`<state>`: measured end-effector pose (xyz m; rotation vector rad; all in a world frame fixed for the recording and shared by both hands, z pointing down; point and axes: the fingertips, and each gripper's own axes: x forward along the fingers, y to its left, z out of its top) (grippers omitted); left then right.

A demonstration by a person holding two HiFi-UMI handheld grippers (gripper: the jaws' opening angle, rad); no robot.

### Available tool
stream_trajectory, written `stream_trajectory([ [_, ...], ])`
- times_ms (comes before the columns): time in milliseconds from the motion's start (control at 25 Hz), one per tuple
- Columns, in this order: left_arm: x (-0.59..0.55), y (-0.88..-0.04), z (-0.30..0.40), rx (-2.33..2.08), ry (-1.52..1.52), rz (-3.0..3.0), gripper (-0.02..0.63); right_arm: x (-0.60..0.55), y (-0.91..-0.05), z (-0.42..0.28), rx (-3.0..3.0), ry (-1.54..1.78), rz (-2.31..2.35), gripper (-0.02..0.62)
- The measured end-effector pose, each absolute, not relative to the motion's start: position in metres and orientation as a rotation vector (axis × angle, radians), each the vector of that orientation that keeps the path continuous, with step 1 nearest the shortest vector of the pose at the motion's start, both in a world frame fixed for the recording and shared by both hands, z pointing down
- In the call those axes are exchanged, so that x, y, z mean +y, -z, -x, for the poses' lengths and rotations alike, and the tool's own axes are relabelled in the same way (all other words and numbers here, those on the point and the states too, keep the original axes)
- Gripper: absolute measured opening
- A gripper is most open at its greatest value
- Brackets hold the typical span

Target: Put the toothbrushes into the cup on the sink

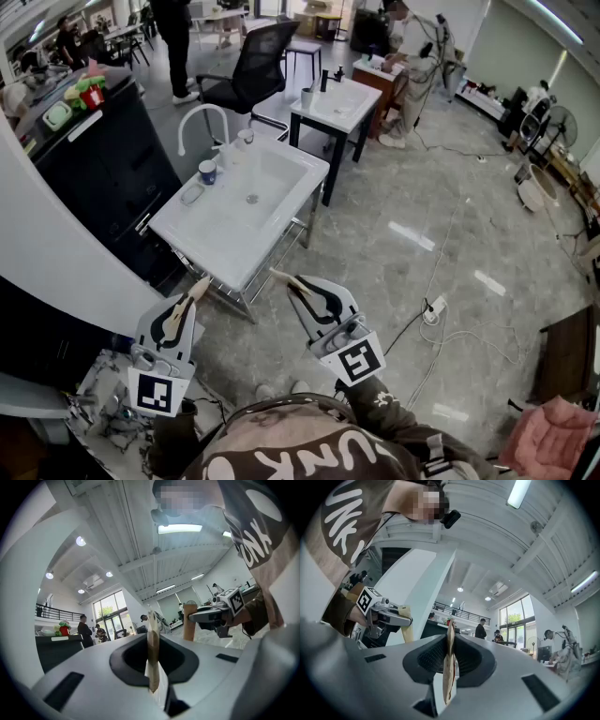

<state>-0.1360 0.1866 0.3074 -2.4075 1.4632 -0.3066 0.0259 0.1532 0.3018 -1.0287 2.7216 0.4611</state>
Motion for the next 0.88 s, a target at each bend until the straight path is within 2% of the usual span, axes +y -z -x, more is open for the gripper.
stream_trajectory([
  [880, 0.174, -0.303, 0.127, 1.471, 0.334, 2.395, 0.031, 0.14, -0.299, -0.039, 2.694, -0.448, 1.021, 0.063],
])
